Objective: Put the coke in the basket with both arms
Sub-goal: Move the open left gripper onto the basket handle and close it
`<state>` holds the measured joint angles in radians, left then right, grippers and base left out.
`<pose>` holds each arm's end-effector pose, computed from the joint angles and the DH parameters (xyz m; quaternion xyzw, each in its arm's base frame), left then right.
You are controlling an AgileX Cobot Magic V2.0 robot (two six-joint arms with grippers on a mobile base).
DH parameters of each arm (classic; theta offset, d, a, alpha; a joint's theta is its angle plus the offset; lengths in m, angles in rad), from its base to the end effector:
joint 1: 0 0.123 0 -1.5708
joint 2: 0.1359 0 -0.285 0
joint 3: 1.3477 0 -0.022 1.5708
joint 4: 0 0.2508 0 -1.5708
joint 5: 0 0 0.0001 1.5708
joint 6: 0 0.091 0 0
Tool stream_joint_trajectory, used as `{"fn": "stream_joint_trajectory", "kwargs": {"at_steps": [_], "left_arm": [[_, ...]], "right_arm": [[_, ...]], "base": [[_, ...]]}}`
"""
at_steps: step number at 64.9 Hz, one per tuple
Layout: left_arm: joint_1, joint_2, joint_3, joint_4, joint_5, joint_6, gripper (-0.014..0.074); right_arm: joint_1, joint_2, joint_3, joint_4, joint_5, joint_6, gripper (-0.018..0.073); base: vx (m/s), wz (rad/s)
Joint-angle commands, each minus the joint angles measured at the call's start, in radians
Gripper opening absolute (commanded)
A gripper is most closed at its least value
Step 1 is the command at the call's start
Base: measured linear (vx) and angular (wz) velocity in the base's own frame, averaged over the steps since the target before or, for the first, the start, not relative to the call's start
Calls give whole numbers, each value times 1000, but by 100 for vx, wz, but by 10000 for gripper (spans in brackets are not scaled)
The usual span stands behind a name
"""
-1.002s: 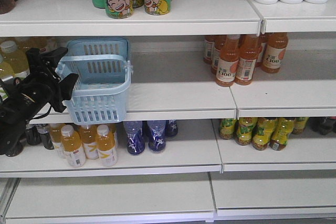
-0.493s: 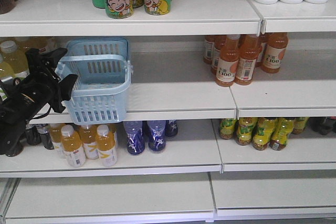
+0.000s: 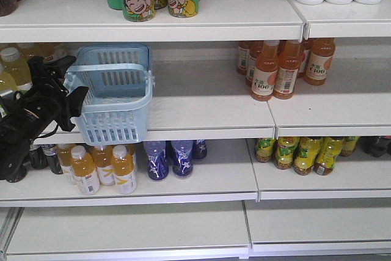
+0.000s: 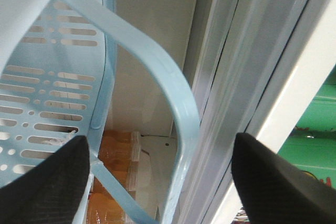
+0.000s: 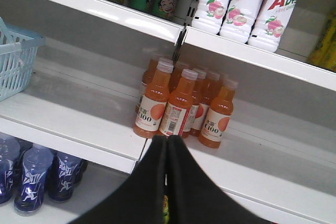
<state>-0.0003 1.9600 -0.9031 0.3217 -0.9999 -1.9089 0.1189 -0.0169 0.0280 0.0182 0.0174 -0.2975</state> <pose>0.3906 -0.0243 0.1756 -0.4701 0.5255 -0.5965 0.3835 0.0559 0.0067 0.2031 -0.1358 0.6725 -0.0582 0.7252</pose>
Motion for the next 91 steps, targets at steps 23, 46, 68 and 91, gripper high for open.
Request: {"fn": "stream_joint_trajectory", "kwargs": {"at_steps": [23,46,68,91], "left_arm": [[-6,-42,-27,-22,-65,3,544],[-6,-20,-83,-12,-69,-8,544],[-6,35,-106,-54,-64,-8,544],[-6,38,-106,-46,-89,-8,436]], "right_arm": [[-8,-10,13,-7,-73,-8,-9],[-8,-10,13,-7,-73,-8,-9],[-8,-10,13,-7,-72,-8,-9],[-8,-10,13,-7,-72,-8,-9]], "base": [[0,0],[0,0],[0,0],[0,0]]}}
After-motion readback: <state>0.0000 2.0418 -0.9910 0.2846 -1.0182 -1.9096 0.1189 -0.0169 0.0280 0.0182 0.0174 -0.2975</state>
